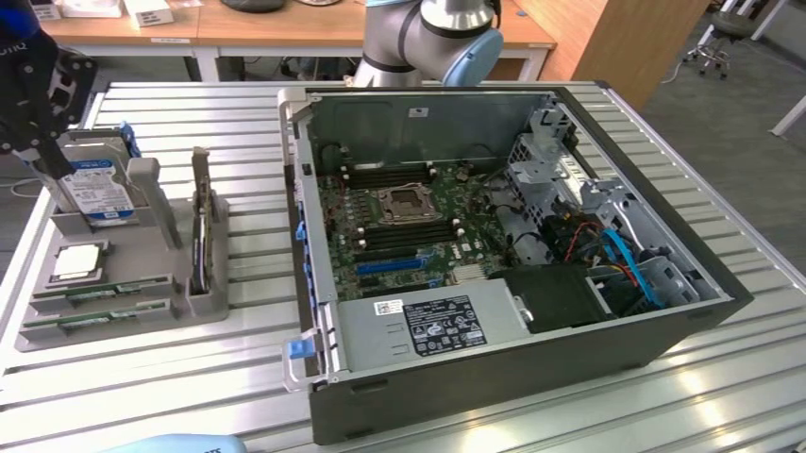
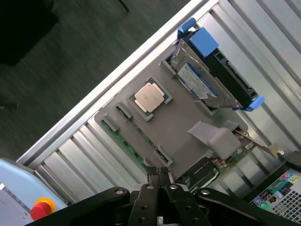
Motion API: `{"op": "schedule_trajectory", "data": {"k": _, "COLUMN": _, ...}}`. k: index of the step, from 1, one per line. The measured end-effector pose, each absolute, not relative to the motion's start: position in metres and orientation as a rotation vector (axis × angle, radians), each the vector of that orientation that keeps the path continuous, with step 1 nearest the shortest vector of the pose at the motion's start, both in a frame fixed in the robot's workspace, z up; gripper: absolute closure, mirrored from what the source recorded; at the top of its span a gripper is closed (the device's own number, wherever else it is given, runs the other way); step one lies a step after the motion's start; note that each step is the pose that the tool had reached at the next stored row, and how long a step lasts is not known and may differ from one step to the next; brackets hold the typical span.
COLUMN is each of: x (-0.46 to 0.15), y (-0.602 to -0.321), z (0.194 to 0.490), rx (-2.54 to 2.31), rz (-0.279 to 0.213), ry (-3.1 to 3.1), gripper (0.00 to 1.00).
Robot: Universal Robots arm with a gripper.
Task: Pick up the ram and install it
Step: 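Pick up the ram and move it above insertion slot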
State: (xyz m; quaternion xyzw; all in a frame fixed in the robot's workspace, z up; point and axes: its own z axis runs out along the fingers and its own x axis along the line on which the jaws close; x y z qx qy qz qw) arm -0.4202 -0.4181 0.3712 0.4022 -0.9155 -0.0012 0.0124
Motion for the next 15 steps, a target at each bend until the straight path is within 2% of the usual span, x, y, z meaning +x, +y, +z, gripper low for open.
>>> {"op": "schedule_trajectory", "data": {"k": 15, "x": -0.4201, "y": -0.4181, "z": 0.371, "rx": 1.619, "rz": 0.012, "ry": -2.66, "gripper": 0.9}}
